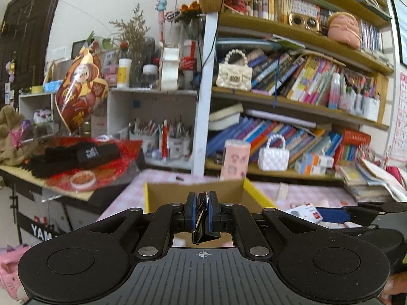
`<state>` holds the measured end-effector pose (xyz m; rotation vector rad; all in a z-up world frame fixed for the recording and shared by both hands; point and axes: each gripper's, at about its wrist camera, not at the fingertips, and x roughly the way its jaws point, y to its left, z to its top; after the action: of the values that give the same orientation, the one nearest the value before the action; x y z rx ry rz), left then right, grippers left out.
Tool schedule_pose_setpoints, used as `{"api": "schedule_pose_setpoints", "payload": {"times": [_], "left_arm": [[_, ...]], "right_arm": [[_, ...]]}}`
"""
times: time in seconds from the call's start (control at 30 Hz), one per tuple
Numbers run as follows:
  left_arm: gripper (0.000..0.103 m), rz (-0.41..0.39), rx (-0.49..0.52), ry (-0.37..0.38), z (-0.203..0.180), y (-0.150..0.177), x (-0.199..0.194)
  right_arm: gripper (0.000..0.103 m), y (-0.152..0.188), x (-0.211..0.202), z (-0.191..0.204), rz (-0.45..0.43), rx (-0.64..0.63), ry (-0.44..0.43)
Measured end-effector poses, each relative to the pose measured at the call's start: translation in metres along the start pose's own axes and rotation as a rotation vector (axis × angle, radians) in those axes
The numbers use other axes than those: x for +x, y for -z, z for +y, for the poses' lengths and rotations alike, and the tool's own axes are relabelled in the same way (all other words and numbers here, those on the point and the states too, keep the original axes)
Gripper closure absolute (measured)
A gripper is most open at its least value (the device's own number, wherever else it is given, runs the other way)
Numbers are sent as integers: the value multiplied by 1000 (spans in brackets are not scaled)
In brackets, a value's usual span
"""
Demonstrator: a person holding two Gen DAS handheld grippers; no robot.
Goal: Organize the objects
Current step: 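Carry the binder clip and white card box over the yellow box, then open the right tool to drop the white card box into the yellow box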
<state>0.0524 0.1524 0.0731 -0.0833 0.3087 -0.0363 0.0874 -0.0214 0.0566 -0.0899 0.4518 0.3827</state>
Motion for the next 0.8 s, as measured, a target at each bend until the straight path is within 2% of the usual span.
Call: {"api": "schedule_pose_setpoints", "payload": {"times": [0.2, 0.57, 0.8], "left_arm": [[96, 3, -3, -3, -7, -5, 36], [96, 144, 14, -18, -11, 15, 98], [96, 234, 26, -48, -10, 27, 120]], "right_arm": [[52, -18, 41, -7, 6, -65, -25], [52, -10, 112, -9, 141, -220, -110], [52, -5, 138, -12, 212, -248, -165]]}}
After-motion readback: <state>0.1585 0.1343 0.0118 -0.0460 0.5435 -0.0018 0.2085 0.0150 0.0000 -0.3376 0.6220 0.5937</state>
